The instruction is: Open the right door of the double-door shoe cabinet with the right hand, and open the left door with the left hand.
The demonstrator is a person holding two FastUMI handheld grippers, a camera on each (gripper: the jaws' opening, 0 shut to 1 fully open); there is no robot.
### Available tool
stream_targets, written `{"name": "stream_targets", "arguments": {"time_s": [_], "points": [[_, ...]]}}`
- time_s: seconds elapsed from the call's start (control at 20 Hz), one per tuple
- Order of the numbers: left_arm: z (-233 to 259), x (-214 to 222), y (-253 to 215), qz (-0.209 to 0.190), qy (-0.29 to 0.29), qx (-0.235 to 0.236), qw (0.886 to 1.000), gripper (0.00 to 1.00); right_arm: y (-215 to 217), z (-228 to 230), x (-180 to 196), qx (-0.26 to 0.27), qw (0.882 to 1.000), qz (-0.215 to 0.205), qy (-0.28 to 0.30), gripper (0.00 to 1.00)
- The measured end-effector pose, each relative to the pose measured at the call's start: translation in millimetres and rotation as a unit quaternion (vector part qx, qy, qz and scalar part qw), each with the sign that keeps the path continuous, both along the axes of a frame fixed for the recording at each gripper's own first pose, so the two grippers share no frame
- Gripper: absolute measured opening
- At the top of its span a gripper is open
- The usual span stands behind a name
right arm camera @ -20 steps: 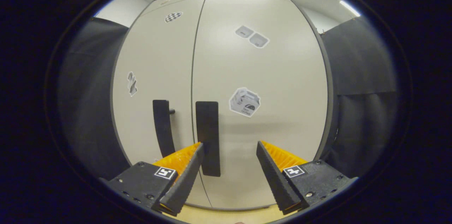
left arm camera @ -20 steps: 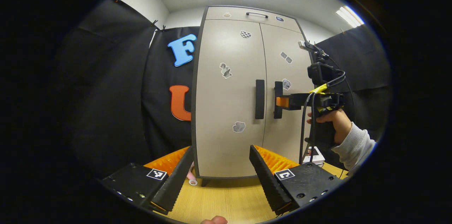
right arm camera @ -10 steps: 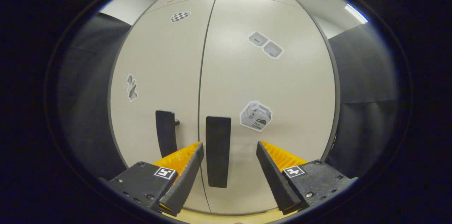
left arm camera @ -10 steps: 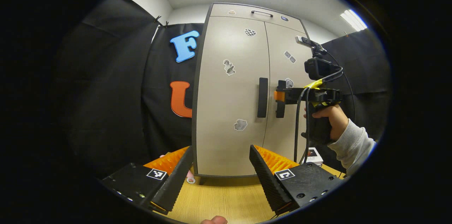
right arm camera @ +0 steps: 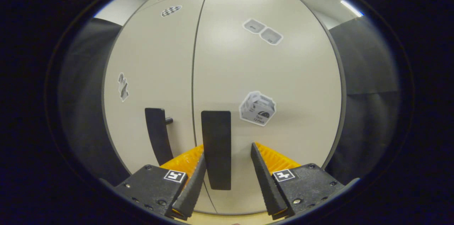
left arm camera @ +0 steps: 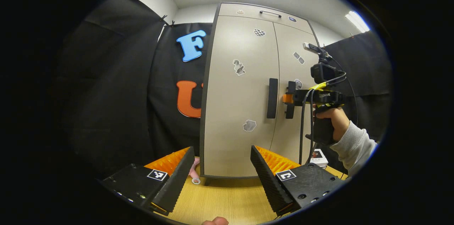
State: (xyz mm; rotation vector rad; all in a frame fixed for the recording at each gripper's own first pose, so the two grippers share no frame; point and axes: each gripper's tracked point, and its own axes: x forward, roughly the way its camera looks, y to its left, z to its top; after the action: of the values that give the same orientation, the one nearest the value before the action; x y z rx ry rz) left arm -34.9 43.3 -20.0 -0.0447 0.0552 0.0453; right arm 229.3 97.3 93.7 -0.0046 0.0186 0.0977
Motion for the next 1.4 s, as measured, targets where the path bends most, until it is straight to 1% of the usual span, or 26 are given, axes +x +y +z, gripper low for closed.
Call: {"name": "stream_targets", "arguments": {"time_s": [0.15,0.25,0.3,0.35,0.4,0.45,0.5,0.55,0.7,0.75,0.95,1.05,1.4], "points": [[0,1,0,-0.002,-0.001,0.001,1.000,0.95,0,0,0,-0.005,1.000,-0.001,-0.002,0.75],[-1,1,0,-0.004,-0.002,0.000,1.000,0.95,2,0,0,-0.009,1.000,0.005,-0.004,0.74],[-1,1,0,-0.004,-0.002,0.000,1.000,0.95,5,0,-1,-0.006,1.000,0.011,-0.003,0.65],[0,2,1,-0.004,-0.002,-0.001,1.000,0.95,9,-1,-1,-0.005,1.000,0.016,-0.003,0.61],[0,1,1,-0.004,-0.001,-0.002,1.000,0.95,13,-1,-1,-0.004,1.000,0.022,-0.005,0.48],[0,-1,1,-0.003,-0.001,-0.001,1.000,0.95,12,-1,-4,-0.007,1.000,0.017,-0.007,0.43],[1,-2,1,-0.002,-0.002,-0.001,1.000,0.95,13,-2,-1,-0.011,1.000,0.013,-0.007,0.34],[0,-2,3,-0.001,-0.002,-0.002,1.000,0.95,13,-1,-2,-0.016,1.000,0.011,-0.005,0.34],[0,-3,4,0.002,-0.003,-0.007,1.000,0.95,13,-2,-1,-0.014,1.000,0.016,-0.001,0.21],[-1,-2,5,0.001,-0.002,-0.009,1.000,0.95,13,-2,-1,-0.011,1.000,0.020,-0.001,0.19],[-1,-1,10,0.003,-0.001,0.000,1.000,0.95,13,-2,-7,-0.015,1.000,0.024,0.001,0.17],[0,0,14,0.006,-0.004,0.003,1.000,0.95,13,-2,-13,-0.010,0.999,0.035,0.003,0.17],[7,-7,13,0.009,-0.013,0.010,1.000,0.95,10,8,-42,-0.016,0.998,0.065,0.006,0.17]]}}
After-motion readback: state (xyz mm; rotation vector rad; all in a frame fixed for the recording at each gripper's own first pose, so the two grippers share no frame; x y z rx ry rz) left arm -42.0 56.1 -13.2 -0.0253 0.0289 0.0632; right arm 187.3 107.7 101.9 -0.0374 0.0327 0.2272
